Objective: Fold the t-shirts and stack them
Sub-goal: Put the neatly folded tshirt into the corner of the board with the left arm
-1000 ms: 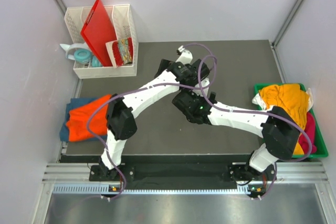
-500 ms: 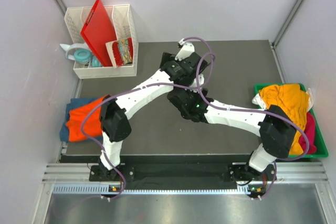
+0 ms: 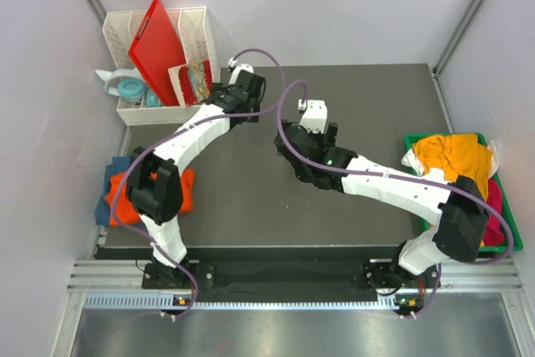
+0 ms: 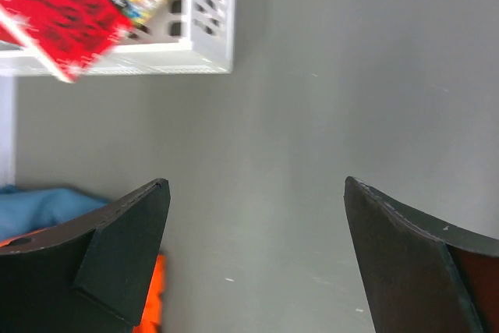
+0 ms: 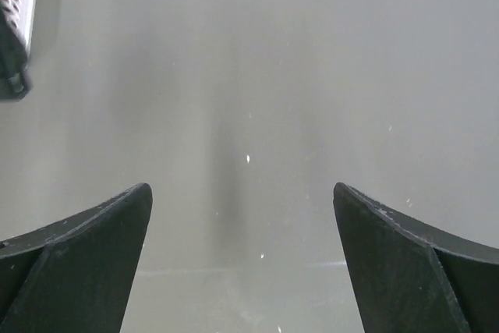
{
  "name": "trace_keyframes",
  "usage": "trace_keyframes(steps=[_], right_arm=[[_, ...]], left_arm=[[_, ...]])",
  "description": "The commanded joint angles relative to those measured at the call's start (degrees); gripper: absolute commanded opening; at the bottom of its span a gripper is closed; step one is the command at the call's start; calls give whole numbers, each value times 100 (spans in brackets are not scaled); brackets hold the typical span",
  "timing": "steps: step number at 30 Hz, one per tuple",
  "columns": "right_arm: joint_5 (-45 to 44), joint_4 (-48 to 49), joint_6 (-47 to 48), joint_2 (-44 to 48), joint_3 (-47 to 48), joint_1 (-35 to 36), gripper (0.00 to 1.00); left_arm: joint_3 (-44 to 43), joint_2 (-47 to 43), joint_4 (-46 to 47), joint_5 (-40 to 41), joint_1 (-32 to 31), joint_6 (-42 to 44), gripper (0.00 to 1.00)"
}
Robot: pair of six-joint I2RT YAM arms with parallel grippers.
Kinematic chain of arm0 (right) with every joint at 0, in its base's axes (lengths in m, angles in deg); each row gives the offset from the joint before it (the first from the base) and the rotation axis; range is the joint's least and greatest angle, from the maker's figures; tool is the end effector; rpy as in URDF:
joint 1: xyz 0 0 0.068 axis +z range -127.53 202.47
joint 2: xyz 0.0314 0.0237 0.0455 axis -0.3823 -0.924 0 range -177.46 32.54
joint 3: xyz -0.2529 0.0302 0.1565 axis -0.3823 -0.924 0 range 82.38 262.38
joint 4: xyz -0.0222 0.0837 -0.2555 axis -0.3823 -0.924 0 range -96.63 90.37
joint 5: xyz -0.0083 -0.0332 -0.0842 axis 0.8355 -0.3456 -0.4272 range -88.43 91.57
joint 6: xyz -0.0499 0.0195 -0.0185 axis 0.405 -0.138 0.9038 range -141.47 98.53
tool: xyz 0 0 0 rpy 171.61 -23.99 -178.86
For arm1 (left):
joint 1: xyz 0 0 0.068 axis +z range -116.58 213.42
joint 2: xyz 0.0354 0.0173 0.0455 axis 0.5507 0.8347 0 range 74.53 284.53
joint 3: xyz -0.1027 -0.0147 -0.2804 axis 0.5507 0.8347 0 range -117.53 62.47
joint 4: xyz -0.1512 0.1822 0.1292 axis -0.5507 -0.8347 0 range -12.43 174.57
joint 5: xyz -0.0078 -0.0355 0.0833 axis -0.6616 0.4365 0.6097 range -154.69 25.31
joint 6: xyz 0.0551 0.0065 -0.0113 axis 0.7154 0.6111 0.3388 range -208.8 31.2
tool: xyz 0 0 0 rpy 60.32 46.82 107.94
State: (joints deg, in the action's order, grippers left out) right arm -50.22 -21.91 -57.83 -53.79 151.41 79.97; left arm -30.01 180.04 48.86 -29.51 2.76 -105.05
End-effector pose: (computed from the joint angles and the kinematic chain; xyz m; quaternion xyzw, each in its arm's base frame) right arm 0.2075 0.2680 0.3229 0.0336 0.8342 0.0100 0.5503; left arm 0.3804 -0.1990 0.3151 0.0062 0.8984 0.1258 0.4207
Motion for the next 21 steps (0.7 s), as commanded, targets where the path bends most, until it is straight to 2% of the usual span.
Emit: trace_keyframes(steps=[1,5,10,15,18,20,21], right_arm=[[-270,-205,235,212,268,-98,100],[-174,-224,252,335,128,-230,100],[-60,-206,305,476,22,-405,100],[90,-110,428,617,-109,-546,100],[143,-83,481,643,-136,-608,100],[257,-48,533,617,-136,-660,100],[283,-39,551,608,-127,-687,100]], left_arm=[[187,-1048,643,-325,207,596,98],[407,-1542,811,-705,700,799,99],[547,-2060,503,-846,1245,1062,99],[1354,-2816,477,-969,1904,1370,99],[1628,-3194,197,-1135,2693,1388,98],[1664,-3230,-197,-1424,3238,1213,93],[1612,-3195,-348,-1861,3876,1142,91]])
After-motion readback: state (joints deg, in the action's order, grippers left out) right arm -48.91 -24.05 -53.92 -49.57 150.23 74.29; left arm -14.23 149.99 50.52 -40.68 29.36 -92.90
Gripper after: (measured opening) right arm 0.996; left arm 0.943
